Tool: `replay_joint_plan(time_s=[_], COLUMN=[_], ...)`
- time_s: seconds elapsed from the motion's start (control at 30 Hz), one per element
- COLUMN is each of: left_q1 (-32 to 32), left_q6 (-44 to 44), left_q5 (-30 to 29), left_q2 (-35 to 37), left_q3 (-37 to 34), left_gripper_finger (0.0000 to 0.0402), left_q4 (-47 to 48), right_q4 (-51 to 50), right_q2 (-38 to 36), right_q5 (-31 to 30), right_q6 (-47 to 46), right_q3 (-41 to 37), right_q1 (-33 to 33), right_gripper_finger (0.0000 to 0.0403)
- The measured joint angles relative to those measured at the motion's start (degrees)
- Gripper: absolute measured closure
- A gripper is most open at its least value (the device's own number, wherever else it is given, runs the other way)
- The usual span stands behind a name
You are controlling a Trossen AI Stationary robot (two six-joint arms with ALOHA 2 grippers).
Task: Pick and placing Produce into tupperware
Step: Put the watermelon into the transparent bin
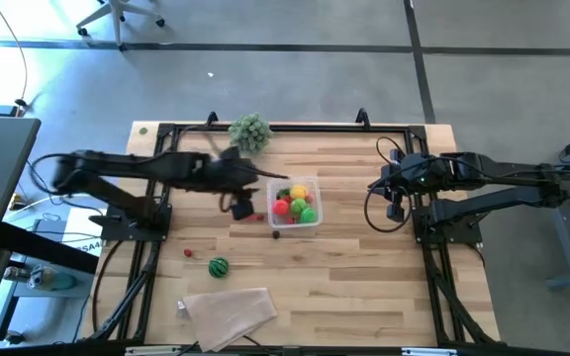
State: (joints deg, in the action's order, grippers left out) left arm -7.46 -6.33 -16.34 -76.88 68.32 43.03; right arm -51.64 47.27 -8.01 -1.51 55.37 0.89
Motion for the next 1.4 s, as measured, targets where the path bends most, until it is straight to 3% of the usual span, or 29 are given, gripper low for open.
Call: replay_joint_plan(time_s=[0.17,0.3,0.5,0.7,0.8,1.0,1.23,1.4], left_q1=[-0.03,-0.03,0.02,0.07,1.44,8.18,20.34,27.45], left_q6=[-1.21,-2.1,-4.91,-6.33,-9.77,-20.57,-31.65,-37.87], left_q5=[3.55,5.0,17.59,35.46,39.41,38.46,21.58,15.85], left_q2=[12.14,17.6,21.54,21.66,21.68,21.66,21.29,19.57], left_q3=[-17.17,-25.75,-29.33,-29.38,-29.38,-29.38,-28.52,-25.66], left_gripper_finger=[0.0257,0.0257,0.0257,0.0257,0.0257,0.0257,0.0276,0.0299], left_q4=[-14.12,-15.88,-12.87,-12.36,-10.69,-7.43,-1.99,1.3], right_q4=[0.0,-0.01,0.0,-0.01,0.0,0.0,0.0,0.0], right_q2=[-0.01,-0.01,-0.01,0.01,0.01,-0.01,-0.01,0.01], right_q5=[0.02,0.01,0.02,0.01,0.01,0.01,0.01,0.02], right_q6=[-0.01,0.0,-0.01,0.0,0.01,0.01,0.01,-0.01], right_q3=[0.02,0.01,0.0,0.0,0.0,0.0,0.0,0.01], right_q1=[0.0,-0.02,0.0,-0.01,-0.01,0.0,-0.01,-0.02], right_gripper_finger=[0.0368,0.0368,0.0368,0.0368,0.0368,0.0368,0.0368,0.0368])
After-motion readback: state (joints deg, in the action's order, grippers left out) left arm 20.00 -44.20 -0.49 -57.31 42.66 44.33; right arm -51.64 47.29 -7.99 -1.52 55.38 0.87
